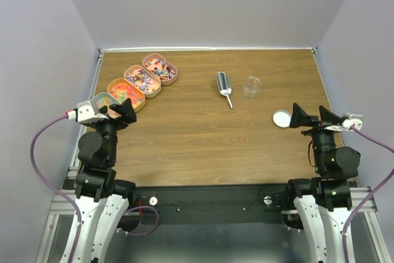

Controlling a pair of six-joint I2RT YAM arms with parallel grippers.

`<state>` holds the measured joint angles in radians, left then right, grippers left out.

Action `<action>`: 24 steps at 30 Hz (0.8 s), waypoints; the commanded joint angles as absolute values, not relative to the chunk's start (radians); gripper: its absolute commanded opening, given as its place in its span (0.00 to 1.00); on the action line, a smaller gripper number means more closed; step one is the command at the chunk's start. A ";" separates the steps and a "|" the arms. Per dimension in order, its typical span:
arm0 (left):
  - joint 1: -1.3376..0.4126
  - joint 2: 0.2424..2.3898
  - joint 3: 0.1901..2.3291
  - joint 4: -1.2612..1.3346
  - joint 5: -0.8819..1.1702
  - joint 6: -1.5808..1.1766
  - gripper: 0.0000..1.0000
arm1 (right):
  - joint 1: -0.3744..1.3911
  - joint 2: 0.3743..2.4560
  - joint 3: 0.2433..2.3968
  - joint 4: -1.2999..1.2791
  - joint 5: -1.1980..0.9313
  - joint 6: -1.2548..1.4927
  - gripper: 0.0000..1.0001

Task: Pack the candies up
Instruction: Move the packing bottle to the center of the board.

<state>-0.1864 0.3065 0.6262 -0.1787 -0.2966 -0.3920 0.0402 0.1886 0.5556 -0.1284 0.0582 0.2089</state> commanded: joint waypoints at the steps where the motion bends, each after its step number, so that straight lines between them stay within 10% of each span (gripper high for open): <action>1: -0.189 0.399 0.652 -0.222 -0.253 -0.426 0.99 | 0.051 0.196 0.535 -0.124 0.080 0.235 1.00; 9: -0.189 0.462 0.615 -0.155 -0.184 -0.433 0.99 | 0.049 0.348 0.575 -0.114 0.005 0.267 1.00; 24: -0.189 0.417 0.571 -0.083 -0.146 -0.388 0.99 | 0.049 1.458 1.136 -0.221 -0.012 0.333 1.00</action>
